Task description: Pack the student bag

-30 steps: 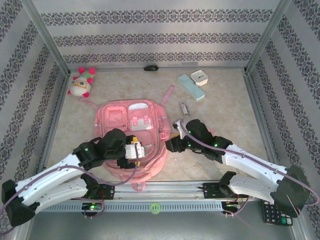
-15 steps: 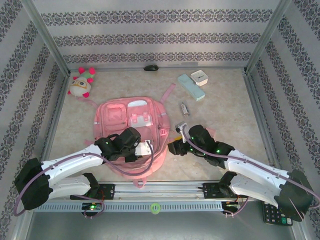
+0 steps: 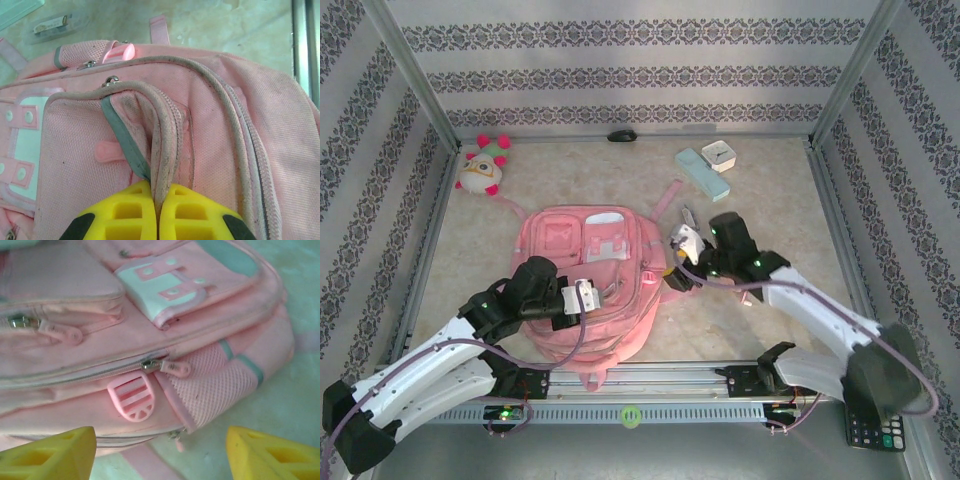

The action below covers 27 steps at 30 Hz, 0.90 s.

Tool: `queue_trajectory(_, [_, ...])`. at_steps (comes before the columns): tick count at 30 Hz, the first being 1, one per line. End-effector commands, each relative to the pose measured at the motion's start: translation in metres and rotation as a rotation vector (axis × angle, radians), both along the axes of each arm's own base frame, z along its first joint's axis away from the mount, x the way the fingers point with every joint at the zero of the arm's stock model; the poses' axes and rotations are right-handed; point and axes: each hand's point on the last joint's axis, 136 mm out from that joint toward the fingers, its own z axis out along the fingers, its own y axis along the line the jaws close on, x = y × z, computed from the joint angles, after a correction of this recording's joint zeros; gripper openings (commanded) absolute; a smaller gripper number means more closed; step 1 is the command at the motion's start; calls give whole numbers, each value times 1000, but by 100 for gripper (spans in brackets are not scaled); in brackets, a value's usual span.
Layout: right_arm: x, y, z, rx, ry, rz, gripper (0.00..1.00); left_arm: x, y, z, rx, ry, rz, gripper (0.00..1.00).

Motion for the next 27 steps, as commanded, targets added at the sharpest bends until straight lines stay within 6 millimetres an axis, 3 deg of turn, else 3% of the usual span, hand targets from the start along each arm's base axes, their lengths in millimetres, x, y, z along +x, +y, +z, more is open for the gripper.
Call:
queue_trajectory(1, [-9,15,-5,-86,-80,333,68,-3,-13,29,-110,-72,-85,0])
queue_trajectory(9, [17,36,-36,-168,-33,553,67,2,-12,35,-130,-91,-98,0])
queue_trajectory(16, [16,47,-61,-229,16,656,64,6,-12,42,-145,-110,-95,0])
queue_trajectory(19, [14,49,-62,-212,51,659,56,10,-11,46,-152,-122,-84,0])
queue_trajectory(27, [-5,49,-42,-138,133,668,17,17,-13,46,-165,-124,-63,0])
